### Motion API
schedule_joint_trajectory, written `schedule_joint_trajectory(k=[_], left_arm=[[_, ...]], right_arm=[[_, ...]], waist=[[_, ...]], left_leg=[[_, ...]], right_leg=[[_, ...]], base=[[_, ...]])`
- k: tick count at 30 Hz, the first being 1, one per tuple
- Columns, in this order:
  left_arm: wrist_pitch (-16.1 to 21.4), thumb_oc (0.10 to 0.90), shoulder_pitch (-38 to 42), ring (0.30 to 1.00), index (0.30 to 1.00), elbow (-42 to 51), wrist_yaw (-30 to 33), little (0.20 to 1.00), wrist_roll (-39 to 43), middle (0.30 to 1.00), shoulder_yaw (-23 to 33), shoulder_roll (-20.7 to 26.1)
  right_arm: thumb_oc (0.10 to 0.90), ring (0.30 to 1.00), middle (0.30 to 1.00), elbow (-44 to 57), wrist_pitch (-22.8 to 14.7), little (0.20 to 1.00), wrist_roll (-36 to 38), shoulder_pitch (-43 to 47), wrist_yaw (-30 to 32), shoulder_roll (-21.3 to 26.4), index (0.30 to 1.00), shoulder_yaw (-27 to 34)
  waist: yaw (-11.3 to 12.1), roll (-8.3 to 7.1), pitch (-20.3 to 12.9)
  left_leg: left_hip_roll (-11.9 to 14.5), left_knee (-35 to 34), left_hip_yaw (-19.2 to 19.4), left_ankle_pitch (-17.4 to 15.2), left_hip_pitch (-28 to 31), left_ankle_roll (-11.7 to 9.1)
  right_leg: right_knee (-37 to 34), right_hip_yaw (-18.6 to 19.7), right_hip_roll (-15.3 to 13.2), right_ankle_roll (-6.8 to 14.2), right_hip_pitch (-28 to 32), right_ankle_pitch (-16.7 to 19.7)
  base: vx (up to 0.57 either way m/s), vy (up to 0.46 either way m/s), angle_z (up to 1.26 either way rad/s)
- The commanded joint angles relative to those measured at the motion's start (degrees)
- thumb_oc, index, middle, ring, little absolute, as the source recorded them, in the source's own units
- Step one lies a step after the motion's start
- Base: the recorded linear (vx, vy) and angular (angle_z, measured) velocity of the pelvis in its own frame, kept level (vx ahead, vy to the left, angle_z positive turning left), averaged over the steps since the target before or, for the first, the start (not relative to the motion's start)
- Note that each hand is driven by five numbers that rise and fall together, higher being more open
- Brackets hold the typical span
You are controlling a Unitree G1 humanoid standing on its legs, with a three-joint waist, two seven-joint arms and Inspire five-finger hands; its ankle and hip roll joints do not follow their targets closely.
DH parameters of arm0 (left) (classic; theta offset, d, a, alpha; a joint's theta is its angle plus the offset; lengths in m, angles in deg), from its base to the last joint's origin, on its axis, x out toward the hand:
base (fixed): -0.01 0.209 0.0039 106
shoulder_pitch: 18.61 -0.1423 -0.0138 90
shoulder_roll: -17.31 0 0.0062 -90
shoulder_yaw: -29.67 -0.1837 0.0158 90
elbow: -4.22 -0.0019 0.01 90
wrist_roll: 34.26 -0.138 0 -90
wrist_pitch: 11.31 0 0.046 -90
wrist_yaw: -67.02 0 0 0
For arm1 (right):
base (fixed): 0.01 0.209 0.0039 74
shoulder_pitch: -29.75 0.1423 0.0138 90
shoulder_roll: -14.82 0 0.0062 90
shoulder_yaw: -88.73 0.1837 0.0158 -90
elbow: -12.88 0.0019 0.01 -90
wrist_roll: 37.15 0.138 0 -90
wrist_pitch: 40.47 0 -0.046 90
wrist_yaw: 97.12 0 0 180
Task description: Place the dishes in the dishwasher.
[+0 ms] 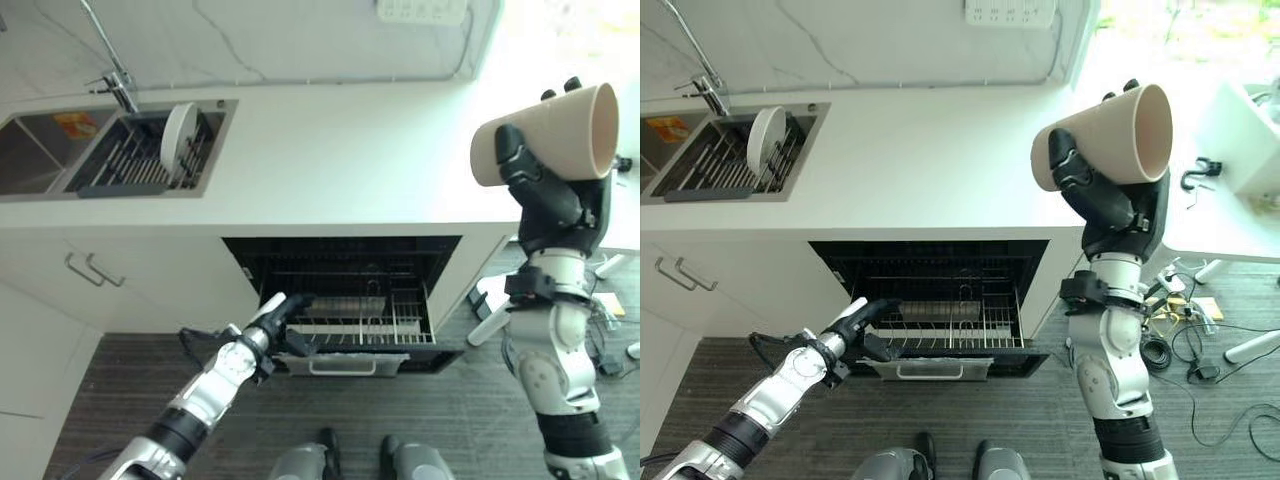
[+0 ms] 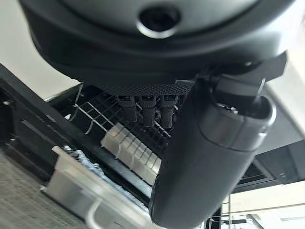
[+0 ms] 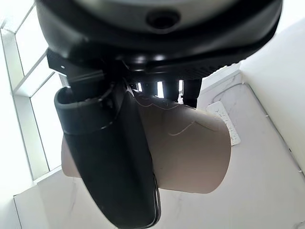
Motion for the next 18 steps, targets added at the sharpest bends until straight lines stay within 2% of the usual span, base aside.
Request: schedule_joint_trajectory(k=[1,7,9,10,15,16,18], left_arm=[[1.03,0.8,3.08,0.9,0.9,-2.23,-0.3,0.9,-3.52,0.9,-0.86,-1.87],[-1.15,0.8,3.4,0.9,0.9,-11.4,-5.21,0.9,-5.76,0.9,-2.76,-5.23],[-3.36,0.8,3.65,0.9,0.9,-15.55,-9.15,0.9,-7.74,0.9,-3.55,-6.9],[-5.06,0.8,4.03,0.9,0.9,-19.73,-13.24,0.9,-9.2,0.9,-4.37,-8.4],[-5.37,0.8,4.52,0.9,0.9,-28.5,-21.58,0.9,-13.67,0.9,-6.33,-11.79],[-5.4,0.8,4.73,0.9,0.9,-33.38,-29.32,0.9,-16.04,0.9,-8.53,-13.55],[-5.98,0.8,4.64,0.9,0.9,-34.87,-32.45,0.9,-16.36,0.9,-9.24,-14.42]], right_arm=[[0.4,0.3,0.3,4.98,-2.87,0.3,-0.5,2.23,-3.61,1.22,0.3,2.52],[0.4,0.3,0.3,5.12,-0.18,0.3,0.74,3.23,-5.44,1.21,0.3,2.35],[0.4,0.3,0.3,5.07,1.22,0.3,1.28,3.7,-6.4,0.91,0.3,2.27],[0.4,0.3,0.3,5.4,2.55,0.3,1.7,4.22,-6.63,0.99,0.3,2.13],[0.4,0.3,0.3,5.67,4.33,0.3,2.27,4.63,-7.27,0.63,0.3,1.76],[0.4,0.3,0.3,6.06,5.68,0.3,2.63,4.89,-7.5,0.39,0.3,1.56],[0.4,0.3,0.3,5.94,6.04,0.3,2.66,5.07,-7.75,0.2,0.3,1.54]], waist=[[-0.2,0.79,-6.65],[-1.34,1.12,-7.03],[-1.93,1.25,-7.26],[-2.55,1.37,-7.46],[-3.96,1.67,-7.91],[-5.19,1.85,-8.11],[-5.54,1.93,-8.15]], left_leg=[[3.88,0.84,0.56,-7.43,0.94,-4.18],[5.06,0.84,3.02,-6.99,0.54,-4.82],[5.26,0.84,3.6,-6.94,0.52,-4.98],[5.31,0.84,3.99,-6.95,0.45,-5.06],[5.59,0.84,4.91,-7.03,0.53,-5.19],[5.54,0.84,5.19,-7.25,0.62,-5.13],[5.52,0.84,5.3,-7.35,0.65,-5.08]], right_leg=[[-0.93,1.59,-0.73,5.4,-1.77,-2.52],[-0.93,0.58,-0.81,5.01,-2.64,-2.91],[-0.93,0.69,-0.75,4.97,-2.98,-2.91],[-0.93,1.06,-0.64,4.97,-3.31,-2.93],[-0.93,1.86,-0.39,5.15,-3.74,-2.98],[-0.93,3.19,0.1,5.18,-4.03,-3.03],[-0.93,3.57,0.26,5.18,-4.14,-3.05]], base=[[-0.02,-0.012,-0.13],[-0.01,0.02,-0.18],[0.01,0.039,-0.12],[0.01,0.027,-0.18],[0.03,0.019,-0.11],[0.05,0.017,-0.01],[0.03,0.012,-0.04]])
